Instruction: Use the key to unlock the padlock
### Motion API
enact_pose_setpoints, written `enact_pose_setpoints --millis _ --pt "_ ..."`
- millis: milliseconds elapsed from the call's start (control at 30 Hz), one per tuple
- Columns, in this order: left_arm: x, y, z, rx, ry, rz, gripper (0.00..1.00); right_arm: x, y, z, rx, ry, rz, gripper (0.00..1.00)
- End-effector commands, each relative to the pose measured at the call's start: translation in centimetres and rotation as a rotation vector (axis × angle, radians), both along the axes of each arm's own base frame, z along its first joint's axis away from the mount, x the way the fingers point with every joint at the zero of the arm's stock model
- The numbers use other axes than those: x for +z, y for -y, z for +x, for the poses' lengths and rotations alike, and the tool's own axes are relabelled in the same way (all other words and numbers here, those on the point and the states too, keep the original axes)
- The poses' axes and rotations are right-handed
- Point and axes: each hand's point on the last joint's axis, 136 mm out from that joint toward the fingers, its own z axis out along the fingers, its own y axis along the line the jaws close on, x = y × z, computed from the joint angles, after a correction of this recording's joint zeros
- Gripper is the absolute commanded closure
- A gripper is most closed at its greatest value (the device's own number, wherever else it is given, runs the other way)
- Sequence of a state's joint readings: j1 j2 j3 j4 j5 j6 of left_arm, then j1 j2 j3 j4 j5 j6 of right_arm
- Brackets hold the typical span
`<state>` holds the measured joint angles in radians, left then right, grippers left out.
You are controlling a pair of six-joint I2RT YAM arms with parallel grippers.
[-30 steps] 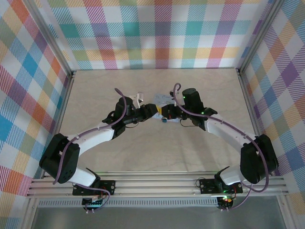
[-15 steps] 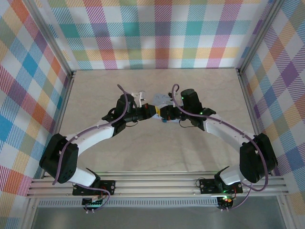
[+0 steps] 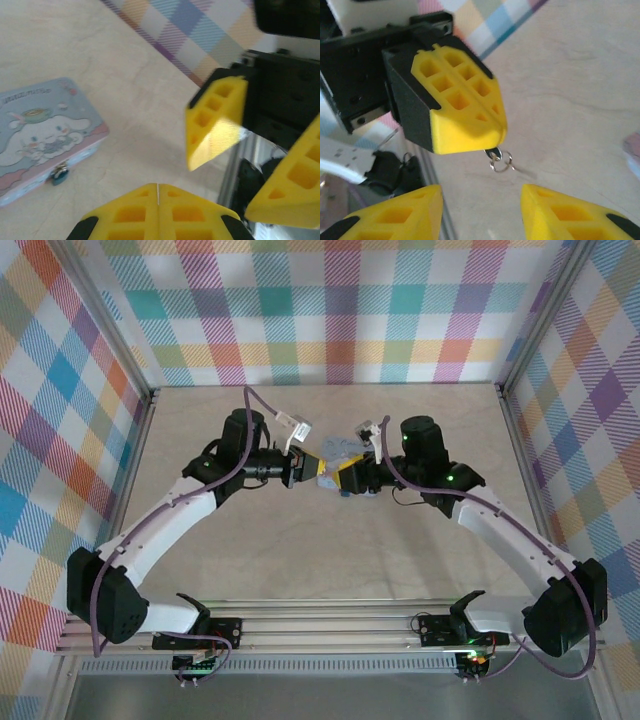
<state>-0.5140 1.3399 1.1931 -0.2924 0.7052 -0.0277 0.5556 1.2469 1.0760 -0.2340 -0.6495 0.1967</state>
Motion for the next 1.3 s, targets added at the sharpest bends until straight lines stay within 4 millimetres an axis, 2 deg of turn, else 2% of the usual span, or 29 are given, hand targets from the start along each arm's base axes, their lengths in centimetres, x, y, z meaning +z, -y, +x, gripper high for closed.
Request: enact_pose_setpoints --millis 0,233,467,700,1267 --pt "1.2 0.4 -2.9 -0.206 -0.013 -0.021 1.00 1.5 -1.1 -2.4 0.188 -0.010 0.071 0.56" --pt "3.2 1.1 -4.0 -0.348 -0.066 -0.077 1.00 2.4 -1.5 -3.5 0.264 -0.016 0.120 0.60" --pt "3.2 1.4 -3.7 -0.358 -0.070 -0.087 1.00 2.5 -1.6 -3.5 0.265 -0.004 0.153 0.85" --pt "3.0 1.4 -3.6 -0.354 -0.086 -0.087 1.00 1.6 -2.0 -3.2 0.269 -0.028 0.158 1.00" --pt "3.1 1.9 -2.6 -0.287 -0.179 -0.125 1.00 1.7 -2.5 -2.3 0.215 -0.001 0.234 1.00"
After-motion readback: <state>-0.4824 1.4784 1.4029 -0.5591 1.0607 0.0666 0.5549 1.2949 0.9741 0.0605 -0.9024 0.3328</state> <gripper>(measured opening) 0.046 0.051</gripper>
